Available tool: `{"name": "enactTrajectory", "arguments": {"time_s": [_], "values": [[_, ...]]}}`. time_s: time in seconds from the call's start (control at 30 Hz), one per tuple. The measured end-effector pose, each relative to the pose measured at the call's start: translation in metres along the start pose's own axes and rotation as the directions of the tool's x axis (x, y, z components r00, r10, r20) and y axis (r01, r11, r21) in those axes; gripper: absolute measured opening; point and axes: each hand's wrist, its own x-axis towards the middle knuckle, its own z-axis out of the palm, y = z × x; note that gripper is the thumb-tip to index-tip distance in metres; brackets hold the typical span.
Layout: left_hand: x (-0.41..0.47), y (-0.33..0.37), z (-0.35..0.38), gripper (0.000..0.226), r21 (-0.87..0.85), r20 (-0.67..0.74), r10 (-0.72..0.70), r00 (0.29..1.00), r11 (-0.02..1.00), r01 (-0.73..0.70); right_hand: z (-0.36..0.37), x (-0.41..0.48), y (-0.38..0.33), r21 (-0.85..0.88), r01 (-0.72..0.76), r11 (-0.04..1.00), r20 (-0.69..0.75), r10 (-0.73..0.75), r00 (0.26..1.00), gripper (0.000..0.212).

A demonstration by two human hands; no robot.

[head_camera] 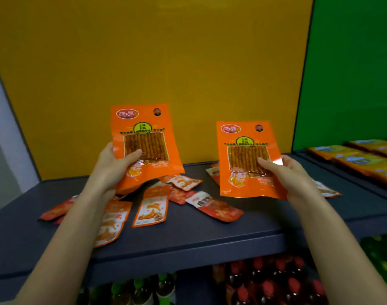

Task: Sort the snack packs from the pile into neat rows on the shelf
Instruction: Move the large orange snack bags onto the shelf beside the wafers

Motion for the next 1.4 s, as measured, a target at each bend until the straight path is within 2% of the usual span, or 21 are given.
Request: {"name": "enactTrajectory", "arguments": {"time_s": [0.23, 0.3, 0.37, 0.63, 0.8, 1.13, 1.4], "values": [[-0.042, 0.017, 0.146, 0.025, -0.096, 0.298, -0.012, 0.954, 0.995, 0.042, -0.153, -0.015, -0.011, 0.022, 0.037, 0.999, -0.228, -0.031, 0.973, 0.027], [-0.058, 0.021, 0.195, 0.034, -0.103, 0.364, -0.027, 0.931, 0.992, 0.070, -0.202, -0.021, -0.015, 0.010, 0.033, 0.999, -0.288, -0.029, 0.957, 0.026], [-0.077, 0.026, 0.246, 0.041, -0.116, 0.417, -0.039, 0.908, 0.989, 0.095, -0.252, -0.030, -0.020, -0.001, 0.023, 1.000, -0.333, -0.022, 0.943, 0.025], [-0.155, 0.035, 0.420, 0.038, -0.190, 0.580, -0.036, 0.814, 0.965, 0.178, -0.428, -0.060, -0.027, -0.066, 0.008, 0.998, -0.493, -0.040, 0.869, 0.025], [-0.202, 0.044, 0.516, 0.035, -0.189, 0.699, -0.023, 0.715, 0.958, 0.216, -0.521, -0.081, -0.022, -0.061, -0.025, 0.998, -0.606, -0.017, 0.795, 0.035], [-0.262, 0.054, 0.689, 0.032, -0.180, 0.807, 0.026, 0.591, 0.962, 0.203, -0.658, -0.082, -0.011, -0.088, -0.062, 0.994, -0.723, -0.021, 0.690, 0.031], [-0.269, 0.071, 0.828, 0.024, -0.212, 0.786, 0.055, 0.616, 0.959, 0.186, -0.759, -0.005, -0.026, -0.107, -0.057, 0.993, -0.725, -0.039, 0.688, 0.031]]}}
